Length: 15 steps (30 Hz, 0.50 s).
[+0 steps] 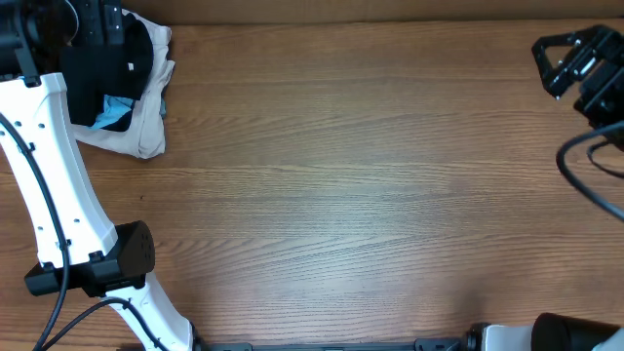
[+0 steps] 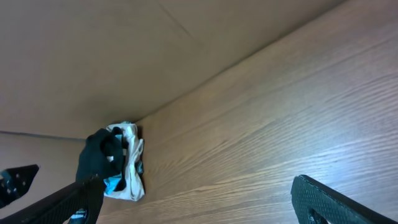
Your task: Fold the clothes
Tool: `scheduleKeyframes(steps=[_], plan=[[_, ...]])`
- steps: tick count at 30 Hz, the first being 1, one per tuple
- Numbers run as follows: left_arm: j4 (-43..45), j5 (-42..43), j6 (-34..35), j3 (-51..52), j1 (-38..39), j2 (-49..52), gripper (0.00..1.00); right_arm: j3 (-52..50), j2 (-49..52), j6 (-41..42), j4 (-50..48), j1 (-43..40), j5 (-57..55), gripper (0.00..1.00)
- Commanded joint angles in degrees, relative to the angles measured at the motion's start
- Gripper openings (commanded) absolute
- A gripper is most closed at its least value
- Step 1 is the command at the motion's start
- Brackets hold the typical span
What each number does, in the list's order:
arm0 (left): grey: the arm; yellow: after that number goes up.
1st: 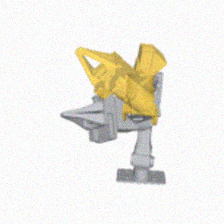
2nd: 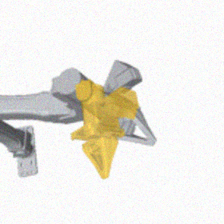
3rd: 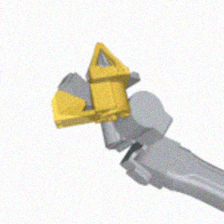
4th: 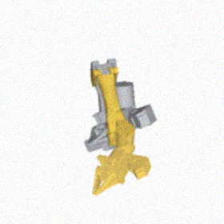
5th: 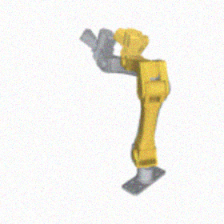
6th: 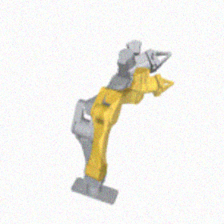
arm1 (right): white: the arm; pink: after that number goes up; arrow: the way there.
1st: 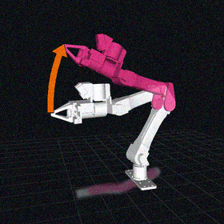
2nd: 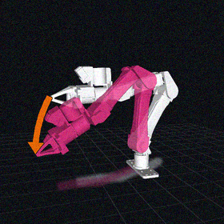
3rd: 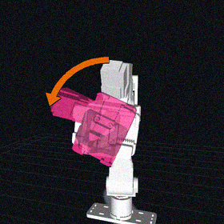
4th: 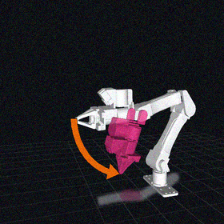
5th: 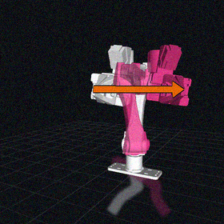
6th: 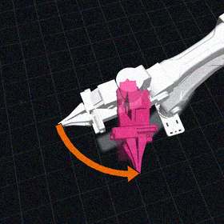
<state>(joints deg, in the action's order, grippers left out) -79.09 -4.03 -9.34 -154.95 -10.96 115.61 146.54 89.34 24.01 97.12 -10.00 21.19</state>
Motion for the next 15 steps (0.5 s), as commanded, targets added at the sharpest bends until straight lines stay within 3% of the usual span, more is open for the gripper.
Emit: scheduleKeyframes(steps=[1, 4, 8, 15], plan=[[0.00, 0.70, 0.61, -0.07, 0.11, 0.52, 1.00, -0.28, 0.35, -0.09, -0.09, 0.02, -2.49, 1.00], [0.00, 0.70, 0.61, -0.07, 0.11, 0.52, 1.00, -0.35, 0.35, -0.17, -0.15, 0.81, -8.09, 1.00], [0.00, 0.70, 0.61, -0.07, 0.11, 0.52, 1.00, -4.70, -0.85, -0.17, -3.13, 9.11, -25.16, 1.00], [0.00, 0.70, 0.61, -0.07, 0.11, 0.52, 1.00, -22.93, -8.55, -0.15, -18.58, 12.96, -27.76, 1.00]])
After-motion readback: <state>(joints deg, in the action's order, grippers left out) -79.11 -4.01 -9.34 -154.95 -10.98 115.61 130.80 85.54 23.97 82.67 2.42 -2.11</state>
